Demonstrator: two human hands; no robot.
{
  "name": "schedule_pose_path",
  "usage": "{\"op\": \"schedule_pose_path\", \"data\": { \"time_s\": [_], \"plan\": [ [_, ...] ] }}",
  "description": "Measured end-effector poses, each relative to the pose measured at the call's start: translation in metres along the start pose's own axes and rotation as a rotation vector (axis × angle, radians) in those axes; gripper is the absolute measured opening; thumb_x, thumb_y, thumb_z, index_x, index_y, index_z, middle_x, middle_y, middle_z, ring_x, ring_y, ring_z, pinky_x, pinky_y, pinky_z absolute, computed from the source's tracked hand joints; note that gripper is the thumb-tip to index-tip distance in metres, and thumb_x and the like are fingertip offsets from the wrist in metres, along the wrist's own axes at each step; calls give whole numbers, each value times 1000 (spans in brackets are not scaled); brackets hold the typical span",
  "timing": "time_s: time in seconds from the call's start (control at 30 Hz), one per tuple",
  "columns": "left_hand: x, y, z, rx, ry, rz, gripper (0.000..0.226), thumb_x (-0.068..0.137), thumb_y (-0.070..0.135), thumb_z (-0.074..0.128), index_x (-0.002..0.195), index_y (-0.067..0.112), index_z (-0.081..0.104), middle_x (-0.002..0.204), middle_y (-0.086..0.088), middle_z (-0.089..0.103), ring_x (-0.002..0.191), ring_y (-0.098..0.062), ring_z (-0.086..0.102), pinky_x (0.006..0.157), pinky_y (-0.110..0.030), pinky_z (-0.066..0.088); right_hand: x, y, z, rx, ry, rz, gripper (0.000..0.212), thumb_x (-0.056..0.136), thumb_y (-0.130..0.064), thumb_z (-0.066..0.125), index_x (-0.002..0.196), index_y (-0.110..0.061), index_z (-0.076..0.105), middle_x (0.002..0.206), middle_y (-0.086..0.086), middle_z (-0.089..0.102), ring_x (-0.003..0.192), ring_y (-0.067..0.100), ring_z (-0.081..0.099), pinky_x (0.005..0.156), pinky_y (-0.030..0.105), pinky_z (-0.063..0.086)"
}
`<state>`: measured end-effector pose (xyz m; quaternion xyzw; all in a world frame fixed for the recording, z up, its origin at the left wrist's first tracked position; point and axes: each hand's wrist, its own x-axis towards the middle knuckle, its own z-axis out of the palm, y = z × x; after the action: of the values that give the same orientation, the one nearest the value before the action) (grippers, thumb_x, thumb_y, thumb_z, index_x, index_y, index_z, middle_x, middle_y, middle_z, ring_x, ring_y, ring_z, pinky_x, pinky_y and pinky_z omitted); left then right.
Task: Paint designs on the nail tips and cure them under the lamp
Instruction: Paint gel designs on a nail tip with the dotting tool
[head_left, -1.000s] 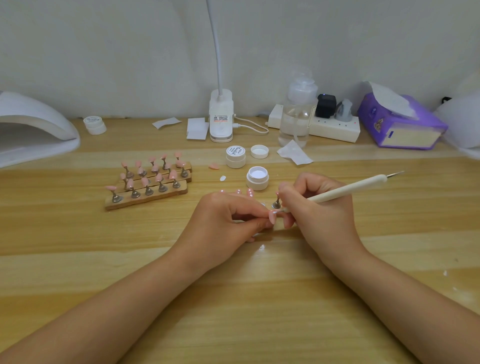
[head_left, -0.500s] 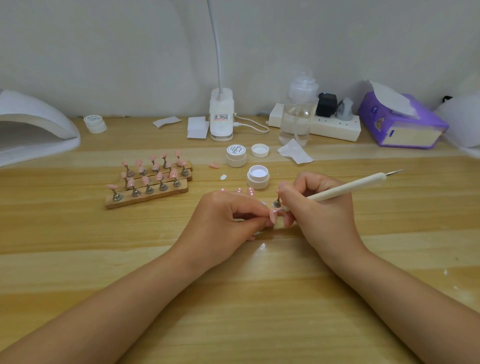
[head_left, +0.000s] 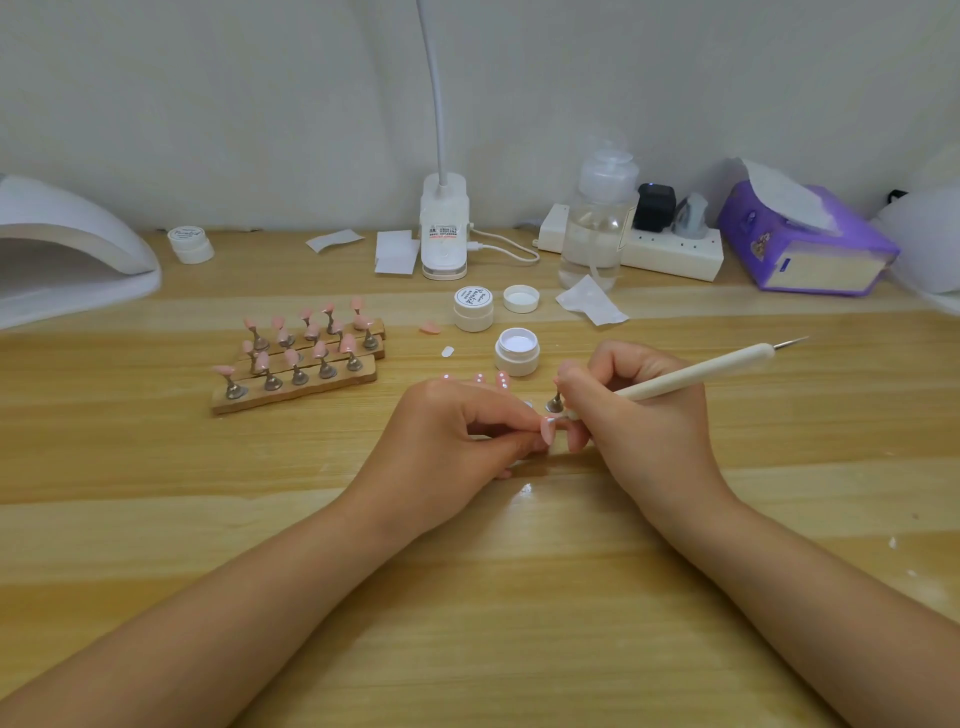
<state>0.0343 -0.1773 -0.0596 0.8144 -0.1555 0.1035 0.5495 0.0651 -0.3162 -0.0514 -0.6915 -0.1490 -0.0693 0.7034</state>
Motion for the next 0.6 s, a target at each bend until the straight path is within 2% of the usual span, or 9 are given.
{"op": "schedule_pose_path", "data": {
  "time_s": [0.2,0.33,0.43,0.6],
  "plan": [
    [0,-2,0,2,1,-13,19,75,1,70,80,19,75,69,6,70,61,-3,61,54,-17,53,-2,-2,1,-17,-7,-17,37,74,2,56,44,-10,38,33,-1,45,35,4,50,43,12,39],
    [0,-2,0,5,2,-4,22,75,0,71,82,21,74,70,5,71,62,-7,63,53,-18,53,-1,-1,0,-22,-5,-14,38,75,2,56,44,-12,38,34,0,45,36,7,51,42,13,39],
    [0,-2,0,4,0,-8,23,75,0,70,82,22,74,68,11,69,61,-2,61,53,-17,53,-1,0,0,-22,1,-12,40,75,2,57,43,-14,39,35,1,45,38,12,53,42,13,38],
    [0,-3,0,12,-4,12,20,75,1,70,81,19,75,69,4,70,60,-3,61,54,-19,54,-1,-1,1,3,-15,-7,38,74,4,55,44,-12,37,33,0,44,36,7,52,41,13,38]
  ]
}}
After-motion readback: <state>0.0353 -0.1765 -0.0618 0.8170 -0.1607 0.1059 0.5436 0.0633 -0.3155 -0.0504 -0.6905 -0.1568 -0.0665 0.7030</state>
